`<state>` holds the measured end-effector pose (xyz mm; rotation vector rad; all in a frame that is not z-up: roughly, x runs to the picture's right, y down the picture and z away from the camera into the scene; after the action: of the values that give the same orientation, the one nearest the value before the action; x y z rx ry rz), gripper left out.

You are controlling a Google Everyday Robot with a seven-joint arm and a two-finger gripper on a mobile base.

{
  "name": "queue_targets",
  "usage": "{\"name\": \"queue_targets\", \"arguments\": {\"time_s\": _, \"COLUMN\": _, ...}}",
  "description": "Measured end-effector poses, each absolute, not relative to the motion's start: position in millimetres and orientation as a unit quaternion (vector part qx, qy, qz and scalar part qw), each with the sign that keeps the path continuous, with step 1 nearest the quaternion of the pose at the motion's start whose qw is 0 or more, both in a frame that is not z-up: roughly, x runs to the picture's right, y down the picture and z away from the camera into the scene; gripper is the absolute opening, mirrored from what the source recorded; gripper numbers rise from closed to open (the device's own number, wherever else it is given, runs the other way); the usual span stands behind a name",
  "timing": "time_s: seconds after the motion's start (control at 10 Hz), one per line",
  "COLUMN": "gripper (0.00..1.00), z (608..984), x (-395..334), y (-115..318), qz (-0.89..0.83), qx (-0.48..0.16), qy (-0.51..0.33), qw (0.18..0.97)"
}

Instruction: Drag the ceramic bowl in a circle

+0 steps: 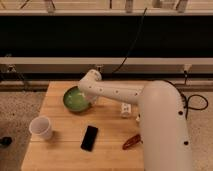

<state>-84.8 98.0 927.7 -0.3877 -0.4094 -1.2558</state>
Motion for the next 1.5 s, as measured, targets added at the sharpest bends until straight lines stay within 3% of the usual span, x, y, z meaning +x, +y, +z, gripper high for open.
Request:
{"name": "queue_targets", "arguments": {"time_s": 0.2, "gripper": 0.04, "z": 927, "x": -79, "y": 96, "qz": -0.580, "qx": -0.178, "qy": -0.189, "qw": 0.772}}
{"name": "queue_targets", "arguments": {"time_s": 1.5, "gripper": 0.04, "z": 888, "x": -51, "y": 106, "qz": -0.602, "qx": -0.199, "qy": -0.208, "qw": 0.745}}
